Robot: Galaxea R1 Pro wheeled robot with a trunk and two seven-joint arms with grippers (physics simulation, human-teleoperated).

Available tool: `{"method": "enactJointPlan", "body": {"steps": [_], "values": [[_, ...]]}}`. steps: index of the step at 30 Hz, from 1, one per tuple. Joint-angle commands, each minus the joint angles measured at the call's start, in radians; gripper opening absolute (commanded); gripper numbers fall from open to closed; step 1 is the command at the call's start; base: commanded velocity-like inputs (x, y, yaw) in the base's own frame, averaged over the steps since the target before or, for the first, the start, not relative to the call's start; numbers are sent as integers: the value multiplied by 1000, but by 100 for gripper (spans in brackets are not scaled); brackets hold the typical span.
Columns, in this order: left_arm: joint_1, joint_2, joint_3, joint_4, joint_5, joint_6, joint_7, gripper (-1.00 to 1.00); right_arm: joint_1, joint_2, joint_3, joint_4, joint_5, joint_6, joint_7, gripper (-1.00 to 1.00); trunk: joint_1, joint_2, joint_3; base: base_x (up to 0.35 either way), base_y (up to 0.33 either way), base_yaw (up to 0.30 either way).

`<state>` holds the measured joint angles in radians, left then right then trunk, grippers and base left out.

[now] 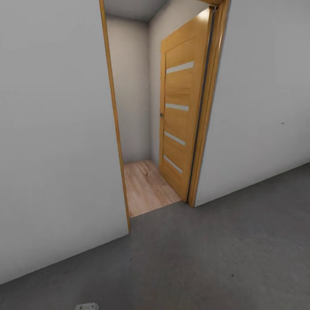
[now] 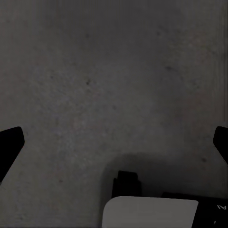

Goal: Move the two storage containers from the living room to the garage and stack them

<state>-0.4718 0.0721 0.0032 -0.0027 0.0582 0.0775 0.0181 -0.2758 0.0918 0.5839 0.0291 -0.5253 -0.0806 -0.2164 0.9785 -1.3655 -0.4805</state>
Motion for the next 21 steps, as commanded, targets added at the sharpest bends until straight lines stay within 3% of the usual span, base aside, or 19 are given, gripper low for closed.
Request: {"method": "enactJointPlan", "body": {"steps": [1, 12, 21], "values": [[-1, 0, 0, 0, 6, 4, 2, 100, -1, 1, 8, 3, -10, -6, 0, 100, 1, -1, -1, 298, -92, -30], [-1, 0, 0, 0, 6, 4, 2, 100, -1, 2, 8, 3, -10, -5, -1, 100, 1, -1, -1, 298, -92, -180], [-1, 0, 0, 0, 6, 4, 2, 100, -1, 3, 8, 3, -10, -4, -4, 100, 1, -1, -1, 298, -92, -5]]}}
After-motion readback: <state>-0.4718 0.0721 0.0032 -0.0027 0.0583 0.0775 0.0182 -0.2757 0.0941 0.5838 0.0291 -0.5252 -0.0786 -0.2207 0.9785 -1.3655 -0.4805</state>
